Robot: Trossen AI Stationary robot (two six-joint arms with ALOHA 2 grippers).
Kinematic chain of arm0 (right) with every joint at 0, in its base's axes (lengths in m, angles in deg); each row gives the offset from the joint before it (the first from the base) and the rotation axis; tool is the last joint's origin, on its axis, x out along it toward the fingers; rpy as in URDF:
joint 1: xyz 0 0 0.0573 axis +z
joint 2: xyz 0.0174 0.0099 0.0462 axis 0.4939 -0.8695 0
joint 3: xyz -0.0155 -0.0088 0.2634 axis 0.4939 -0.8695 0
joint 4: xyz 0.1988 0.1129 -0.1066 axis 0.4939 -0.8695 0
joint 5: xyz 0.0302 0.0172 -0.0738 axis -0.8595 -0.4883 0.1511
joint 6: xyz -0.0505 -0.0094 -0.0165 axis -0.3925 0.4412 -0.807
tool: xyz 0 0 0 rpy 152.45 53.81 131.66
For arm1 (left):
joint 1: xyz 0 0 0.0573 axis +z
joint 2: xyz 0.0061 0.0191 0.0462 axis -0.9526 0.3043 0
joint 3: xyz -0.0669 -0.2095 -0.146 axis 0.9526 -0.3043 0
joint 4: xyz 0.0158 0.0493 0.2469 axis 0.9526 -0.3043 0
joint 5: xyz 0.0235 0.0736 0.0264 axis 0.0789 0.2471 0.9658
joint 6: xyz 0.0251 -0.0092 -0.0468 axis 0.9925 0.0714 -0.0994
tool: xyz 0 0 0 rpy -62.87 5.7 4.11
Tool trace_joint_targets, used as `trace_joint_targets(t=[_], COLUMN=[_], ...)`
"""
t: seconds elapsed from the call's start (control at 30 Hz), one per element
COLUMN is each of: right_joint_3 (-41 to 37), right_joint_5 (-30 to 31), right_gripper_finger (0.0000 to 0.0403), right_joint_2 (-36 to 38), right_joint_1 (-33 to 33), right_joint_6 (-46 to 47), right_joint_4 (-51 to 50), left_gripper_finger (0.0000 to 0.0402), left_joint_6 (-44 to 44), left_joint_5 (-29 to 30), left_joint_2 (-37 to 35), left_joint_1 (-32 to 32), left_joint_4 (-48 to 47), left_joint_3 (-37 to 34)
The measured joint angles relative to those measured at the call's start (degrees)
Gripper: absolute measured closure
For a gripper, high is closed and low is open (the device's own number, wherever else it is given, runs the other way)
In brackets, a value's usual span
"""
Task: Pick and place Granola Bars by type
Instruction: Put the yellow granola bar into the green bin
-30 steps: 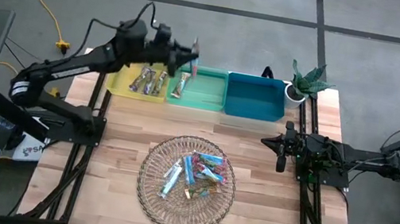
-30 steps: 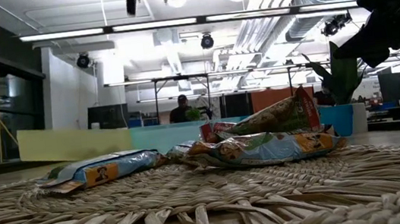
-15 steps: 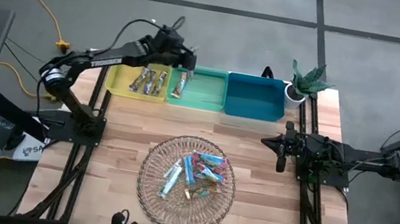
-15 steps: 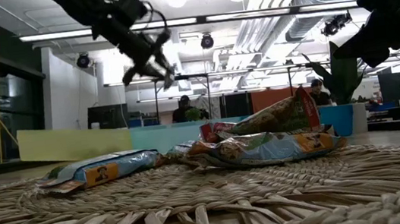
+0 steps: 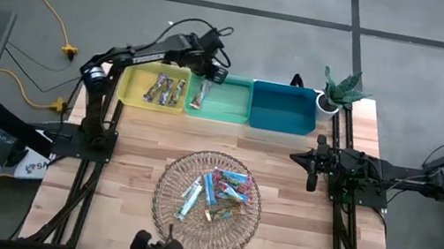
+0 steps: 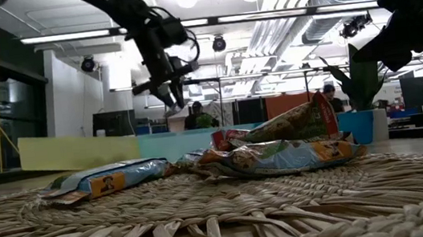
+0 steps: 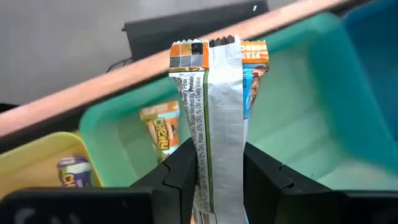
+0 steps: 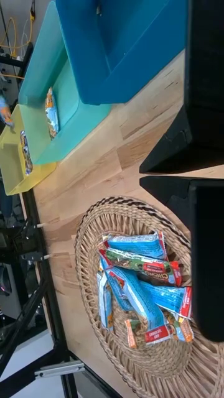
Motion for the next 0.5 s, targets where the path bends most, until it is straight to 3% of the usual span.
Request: trace_joint_targets(t=[0.27, 0.5], right_joint_3=[0.0, 0.0], right_joint_5=[0.0, 0.0], right_gripper_finger=[0.0402, 0.0403], right_joint_2=[0.02, 0.02], right_joint_1=[0.01, 0.01], right_joint_6=[0.0, 0.0], right_joint_4=[0.0, 0.0], left_gripper_finger=[0.0303, 0.0303], left_joint_6=[-0.15, -0.46], left_joint_5=[-0.12, 4.82], left_joint_2=[5.69, 10.48], left_joint_1=[-3.14, -3.87], left_joint_4=[-1.29, -1.06], left_joint_3=[0.37, 0.36])
